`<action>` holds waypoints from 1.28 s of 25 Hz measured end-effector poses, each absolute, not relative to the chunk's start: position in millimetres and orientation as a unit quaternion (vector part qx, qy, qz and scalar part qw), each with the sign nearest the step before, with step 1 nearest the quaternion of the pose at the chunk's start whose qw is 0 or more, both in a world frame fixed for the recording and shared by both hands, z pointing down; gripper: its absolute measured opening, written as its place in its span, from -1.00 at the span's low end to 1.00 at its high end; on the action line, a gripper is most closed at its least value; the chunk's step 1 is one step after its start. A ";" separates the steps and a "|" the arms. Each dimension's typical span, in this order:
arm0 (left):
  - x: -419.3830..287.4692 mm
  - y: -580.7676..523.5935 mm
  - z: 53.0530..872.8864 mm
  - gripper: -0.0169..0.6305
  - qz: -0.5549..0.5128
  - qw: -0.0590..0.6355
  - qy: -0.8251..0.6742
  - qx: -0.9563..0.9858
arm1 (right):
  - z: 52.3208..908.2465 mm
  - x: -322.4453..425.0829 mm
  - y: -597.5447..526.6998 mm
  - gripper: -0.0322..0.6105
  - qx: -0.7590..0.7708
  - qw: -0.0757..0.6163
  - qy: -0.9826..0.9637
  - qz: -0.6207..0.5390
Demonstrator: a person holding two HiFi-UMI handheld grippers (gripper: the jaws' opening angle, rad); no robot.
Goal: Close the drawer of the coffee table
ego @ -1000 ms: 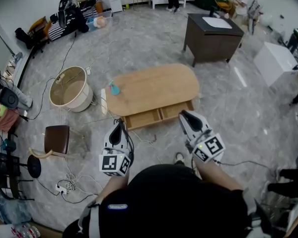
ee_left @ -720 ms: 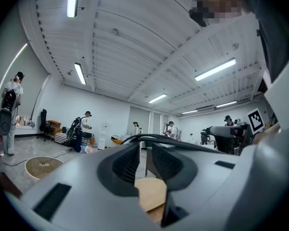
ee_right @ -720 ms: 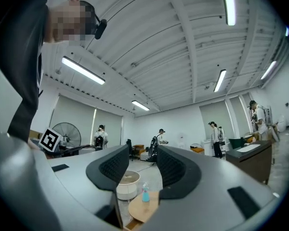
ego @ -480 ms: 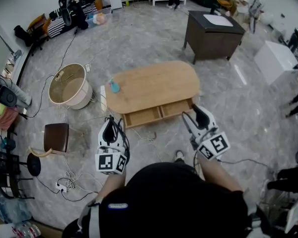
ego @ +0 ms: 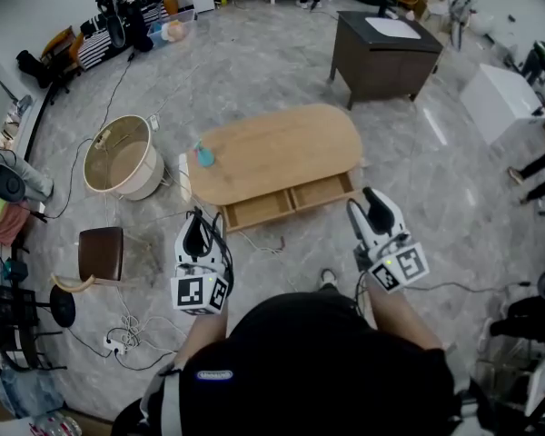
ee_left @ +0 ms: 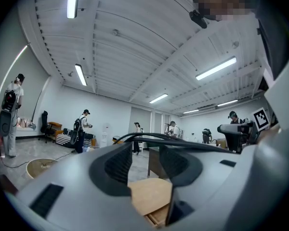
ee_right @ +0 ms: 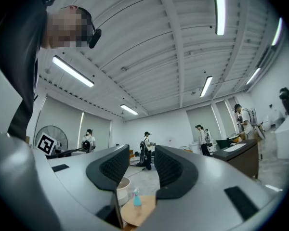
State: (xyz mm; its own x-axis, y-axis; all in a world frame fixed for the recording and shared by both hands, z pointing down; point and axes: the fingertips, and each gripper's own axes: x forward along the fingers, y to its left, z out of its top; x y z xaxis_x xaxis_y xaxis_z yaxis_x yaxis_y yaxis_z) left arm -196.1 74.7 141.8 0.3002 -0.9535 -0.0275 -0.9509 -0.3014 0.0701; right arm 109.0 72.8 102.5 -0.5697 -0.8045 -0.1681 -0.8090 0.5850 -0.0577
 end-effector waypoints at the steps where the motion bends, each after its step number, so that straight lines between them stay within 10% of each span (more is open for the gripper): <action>1: -196.5 72.4 143.4 -0.40 -0.033 0.023 -0.589 0.807 | 99.7 111.2 73.1 -0.40 -0.455 0.100 0.885 0.014; 32: -98.4 24.4 237.0 -0.37 -0.006 0.042 -0.503 0.863 | 205.6 147.2 38.6 -0.29 -0.526 0.026 0.850 -0.004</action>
